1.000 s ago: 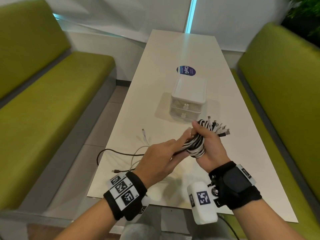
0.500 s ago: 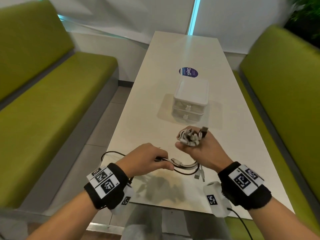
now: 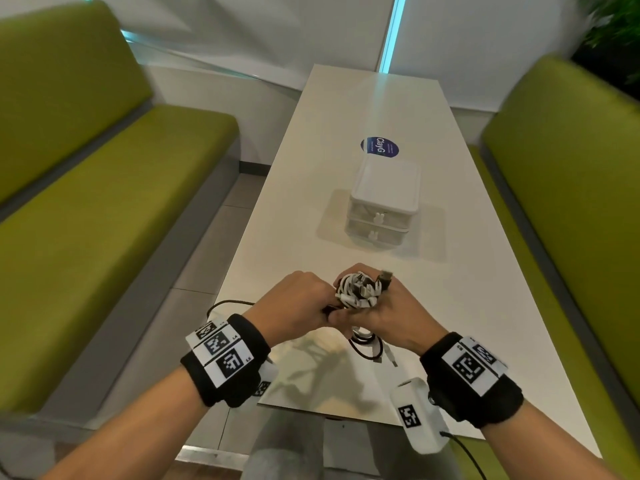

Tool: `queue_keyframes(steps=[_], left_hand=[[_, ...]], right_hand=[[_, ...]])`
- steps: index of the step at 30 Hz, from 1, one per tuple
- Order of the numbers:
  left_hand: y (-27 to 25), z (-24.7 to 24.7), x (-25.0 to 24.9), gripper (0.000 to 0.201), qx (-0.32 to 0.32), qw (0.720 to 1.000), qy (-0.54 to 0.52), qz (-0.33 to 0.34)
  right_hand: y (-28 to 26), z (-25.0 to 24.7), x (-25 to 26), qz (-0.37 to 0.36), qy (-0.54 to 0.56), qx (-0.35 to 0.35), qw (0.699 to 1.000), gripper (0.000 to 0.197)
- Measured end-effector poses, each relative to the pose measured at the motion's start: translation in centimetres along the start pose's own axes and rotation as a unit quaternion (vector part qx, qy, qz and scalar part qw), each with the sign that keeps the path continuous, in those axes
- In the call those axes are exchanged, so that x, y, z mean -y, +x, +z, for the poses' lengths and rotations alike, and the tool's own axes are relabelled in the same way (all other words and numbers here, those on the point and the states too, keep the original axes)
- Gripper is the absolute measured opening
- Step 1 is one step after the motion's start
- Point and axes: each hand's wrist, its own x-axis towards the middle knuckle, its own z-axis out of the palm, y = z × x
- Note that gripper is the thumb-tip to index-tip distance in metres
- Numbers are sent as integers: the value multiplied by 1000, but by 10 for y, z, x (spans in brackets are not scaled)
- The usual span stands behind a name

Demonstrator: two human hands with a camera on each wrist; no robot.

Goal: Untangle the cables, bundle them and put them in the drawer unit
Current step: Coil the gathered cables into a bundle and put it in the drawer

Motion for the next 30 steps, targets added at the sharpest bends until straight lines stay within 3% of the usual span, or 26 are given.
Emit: queue_keyframes(steps=[4,8,10,16,19,23,27,30], left_hand=[[4,-4,-5,39,-63,997,-46,12],[6,-4,-13,25,-81,994,-68,8],[7,-4,-16,24,-80,995,-49,13],[10,6,-11,40,-52,997,50,-8],[13,-5,-13,57,-3,991,107,-81],[14,-22,-13,46,18,985,131,-110],[10,-29,-12,43,-21,988,111,-103],[8,-32,-13,28,7,988,109,-114]], right_hand=[[2,-6,7,4,60,18,998,39],[5,-10,4,46,86,77,992,76],[5,-12,2,68,89,99,989,84],[8,-11,-3,79,40,127,988,91],[10,-8,-8,55,-37,122,990,89],[14,-8,-9,12,-77,97,992,87],[15,-6,-13,-16,-96,74,992,90],[14,-3,-21,-38,-142,61,987,90]])
